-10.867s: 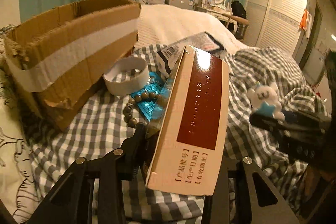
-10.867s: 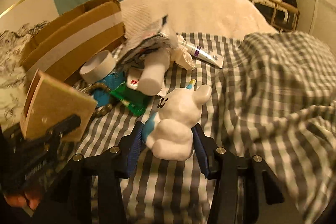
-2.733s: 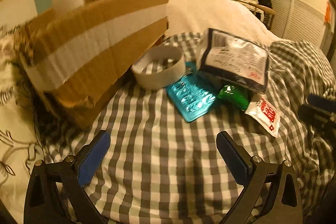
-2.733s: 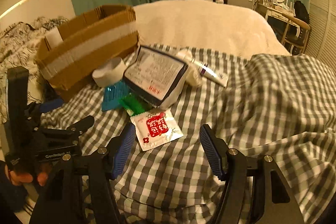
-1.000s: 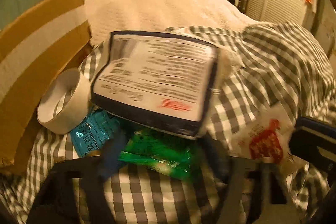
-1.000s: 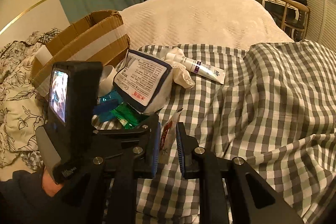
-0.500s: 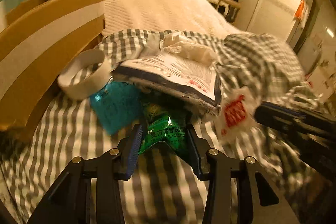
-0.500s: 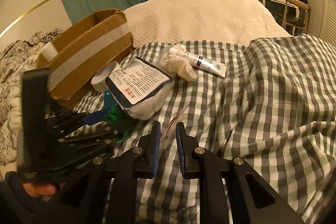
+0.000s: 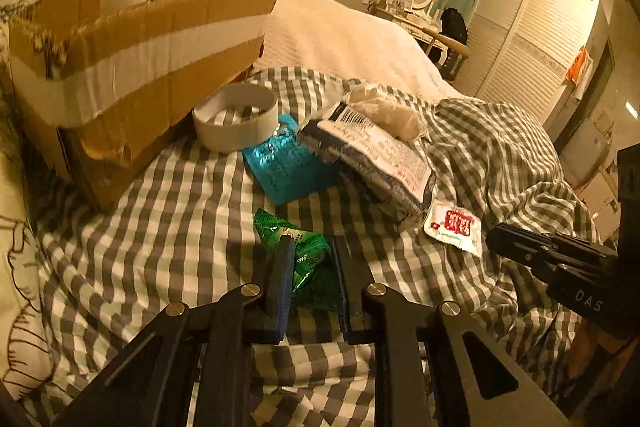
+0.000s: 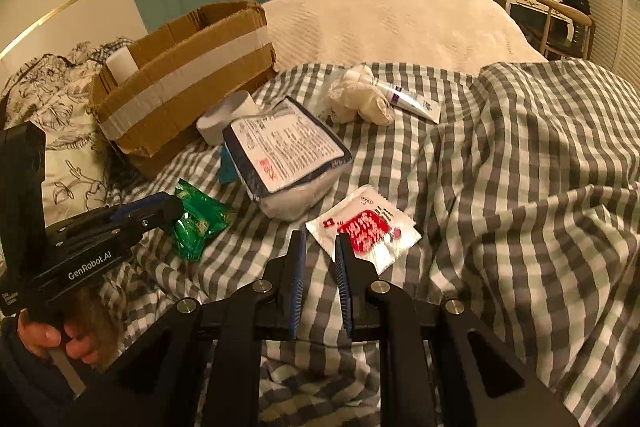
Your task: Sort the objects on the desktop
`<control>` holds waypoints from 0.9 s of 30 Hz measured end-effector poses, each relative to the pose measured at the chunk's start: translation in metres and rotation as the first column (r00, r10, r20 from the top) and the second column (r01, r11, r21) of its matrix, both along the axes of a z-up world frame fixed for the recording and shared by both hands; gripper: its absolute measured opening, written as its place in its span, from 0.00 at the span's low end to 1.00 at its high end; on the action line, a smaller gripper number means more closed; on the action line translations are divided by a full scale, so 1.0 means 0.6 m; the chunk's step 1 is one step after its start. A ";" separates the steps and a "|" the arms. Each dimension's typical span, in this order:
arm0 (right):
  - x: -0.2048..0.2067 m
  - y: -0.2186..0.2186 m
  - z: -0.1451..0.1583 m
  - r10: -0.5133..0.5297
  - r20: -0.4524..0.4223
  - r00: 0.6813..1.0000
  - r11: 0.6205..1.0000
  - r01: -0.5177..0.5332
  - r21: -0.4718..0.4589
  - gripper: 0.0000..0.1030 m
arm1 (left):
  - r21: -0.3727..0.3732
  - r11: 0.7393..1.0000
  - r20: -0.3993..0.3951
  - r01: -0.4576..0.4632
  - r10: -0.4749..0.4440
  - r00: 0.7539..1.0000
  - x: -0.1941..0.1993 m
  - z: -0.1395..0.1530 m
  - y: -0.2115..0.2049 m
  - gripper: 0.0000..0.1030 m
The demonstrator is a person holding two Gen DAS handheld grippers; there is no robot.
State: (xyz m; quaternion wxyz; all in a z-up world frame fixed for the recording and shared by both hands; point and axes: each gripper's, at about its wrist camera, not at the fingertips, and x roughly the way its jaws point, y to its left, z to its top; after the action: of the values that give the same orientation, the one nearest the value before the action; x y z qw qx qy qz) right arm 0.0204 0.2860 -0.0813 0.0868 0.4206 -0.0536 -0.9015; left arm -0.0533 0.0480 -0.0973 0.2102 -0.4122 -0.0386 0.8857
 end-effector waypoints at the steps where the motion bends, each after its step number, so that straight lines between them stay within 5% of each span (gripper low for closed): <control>1: 0.001 0.001 0.000 -0.008 0.000 1.000 1.000 0.008 0.009 0.14 | -0.004 1.000 0.000 0.001 -0.001 1.000 0.002 -0.003 0.000 0.18; 5: 0.008 0.011 0.012 -0.032 -0.038 0.999 0.999 0.032 -0.005 0.18 | -0.037 0.999 -0.003 0.006 -0.006 1.000 0.008 -0.012 0.004 0.18; 9: 0.006 0.021 0.015 -0.071 -0.060 0.996 0.998 0.071 -0.003 0.52 | -0.063 0.998 -0.005 0.019 -0.020 1.000 0.009 -0.024 0.015 0.20; 11: -0.007 0.027 0.006 -0.094 -0.035 0.995 0.996 0.094 -0.003 0.54 | -0.080 0.997 -0.007 0.018 -0.019 1.000 0.005 -0.033 0.021 0.28; 13: -0.025 0.034 -0.009 -0.119 -0.003 0.993 0.993 0.119 0.002 0.56 | -0.078 0.997 0.020 0.026 -0.025 0.999 -0.003 -0.045 0.025 0.47; 17: -0.076 0.039 -0.054 -0.133 0.091 0.987 0.991 0.136 -0.021 0.59 | -0.080 0.997 0.032 0.022 -0.019 0.999 -0.014 -0.072 0.036 0.41; 21: -0.100 0.025 -0.080 -0.130 0.118 0.985 0.992 0.129 0.018 0.62 | -0.078 0.997 0.017 0.024 -0.023 1.000 -0.013 -0.072 0.038 0.35; 27: -0.089 0.016 -0.072 -0.117 0.074 0.990 0.991 0.112 0.070 0.31 | -0.064 0.998 0.012 -0.003 0.004 1.000 -0.007 -0.063 0.026 0.35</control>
State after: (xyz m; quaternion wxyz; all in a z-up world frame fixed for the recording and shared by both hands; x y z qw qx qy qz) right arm -0.0329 0.2956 -0.1247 0.0191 0.4542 -0.0514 -0.8892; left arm -0.0572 0.0634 -0.1353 0.1951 -0.4242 -0.0124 0.8842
